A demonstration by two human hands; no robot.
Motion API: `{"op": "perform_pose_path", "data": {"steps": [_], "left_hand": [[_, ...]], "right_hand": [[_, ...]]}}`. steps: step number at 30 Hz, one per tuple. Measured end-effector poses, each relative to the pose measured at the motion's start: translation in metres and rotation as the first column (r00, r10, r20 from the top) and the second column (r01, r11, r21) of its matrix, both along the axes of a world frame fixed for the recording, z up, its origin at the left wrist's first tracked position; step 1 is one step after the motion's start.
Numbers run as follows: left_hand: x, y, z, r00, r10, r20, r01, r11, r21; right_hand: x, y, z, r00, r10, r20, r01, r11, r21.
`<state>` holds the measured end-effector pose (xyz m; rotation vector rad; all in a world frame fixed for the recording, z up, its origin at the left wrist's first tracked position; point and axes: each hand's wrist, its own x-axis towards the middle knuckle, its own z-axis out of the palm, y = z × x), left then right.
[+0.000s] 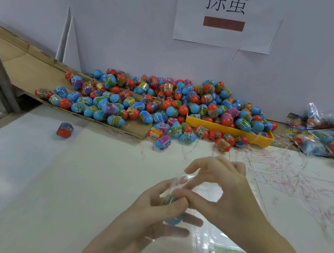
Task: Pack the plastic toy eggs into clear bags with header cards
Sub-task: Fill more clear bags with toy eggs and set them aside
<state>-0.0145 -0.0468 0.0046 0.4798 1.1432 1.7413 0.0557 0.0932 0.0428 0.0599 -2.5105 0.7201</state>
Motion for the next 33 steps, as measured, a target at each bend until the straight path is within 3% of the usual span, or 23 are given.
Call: {"op": "perform_pose_path", "data": {"steps": [4,6,8,10,12,14,16,17,25,26,28,30,33], "left_hand": [[-0.002,0.001,-0.006,0.998,-0.048,-0.031,0.049,0.999,0.003],[-0.002,0.003,-0.008,1.000,-0.007,-0.014,0.007,1.000,0.001],[-0.004,0.007,-0.010,0.996,0.092,0.020,-0.092,0.995,-0.028],[-0.005,0.010,-0.011,0.988,0.153,0.022,-0.152,0.987,-0.046],[-0.004,0.012,-0.012,0.983,0.180,0.034,-0.178,0.983,-0.045],[-0.004,0.014,-0.015,0.981,0.194,0.021,-0.193,0.980,-0.040],[-0.004,0.016,-0.019,0.978,0.211,-0.003,-0.211,0.977,-0.034],[-0.004,0.017,-0.021,0.975,0.219,-0.017,-0.220,0.975,-0.031],[-0.004,0.017,-0.022,0.969,0.236,-0.068,-0.239,0.970,-0.044],[-0.004,0.017,-0.022,0.970,0.234,-0.069,-0.238,0.970,-0.046],[-0.003,0.016,-0.021,0.969,0.235,-0.078,-0.240,0.969,-0.056],[-0.002,0.016,-0.019,0.964,0.237,-0.122,-0.246,0.967,-0.061],[0.002,0.016,-0.014,0.945,0.245,-0.217,-0.262,0.963,-0.053]], "right_hand": [[-0.001,0.002,-0.006,0.983,0.132,0.129,-0.131,0.991,-0.019],[-0.005,0.010,-0.001,0.961,0.236,0.142,-0.207,0.959,-0.194],[-0.019,0.027,0.005,0.989,0.133,-0.061,-0.146,0.900,-0.411],[-0.041,0.054,0.005,0.971,-0.165,-0.171,0.049,0.842,-0.537],[-0.064,0.086,-0.004,0.906,-0.424,0.018,0.395,0.826,-0.402],[-0.078,0.114,-0.021,0.790,-0.570,0.227,0.597,0.799,-0.071],[-0.084,0.128,-0.035,0.712,-0.618,0.334,0.597,0.783,0.176],[-0.087,0.131,-0.038,0.699,-0.625,0.348,0.587,0.779,0.220],[-0.090,0.133,-0.052,0.700,-0.671,0.244,0.599,0.738,0.309],[-0.088,0.130,-0.049,0.718,-0.657,0.231,0.607,0.752,0.256],[-0.081,0.119,-0.036,0.809,-0.562,0.174,0.577,0.815,-0.046],[-0.070,0.100,-0.014,0.929,-0.368,0.051,0.359,0.855,-0.374],[-0.040,0.063,0.026,0.988,0.014,-0.156,-0.089,0.869,-0.487]]}}
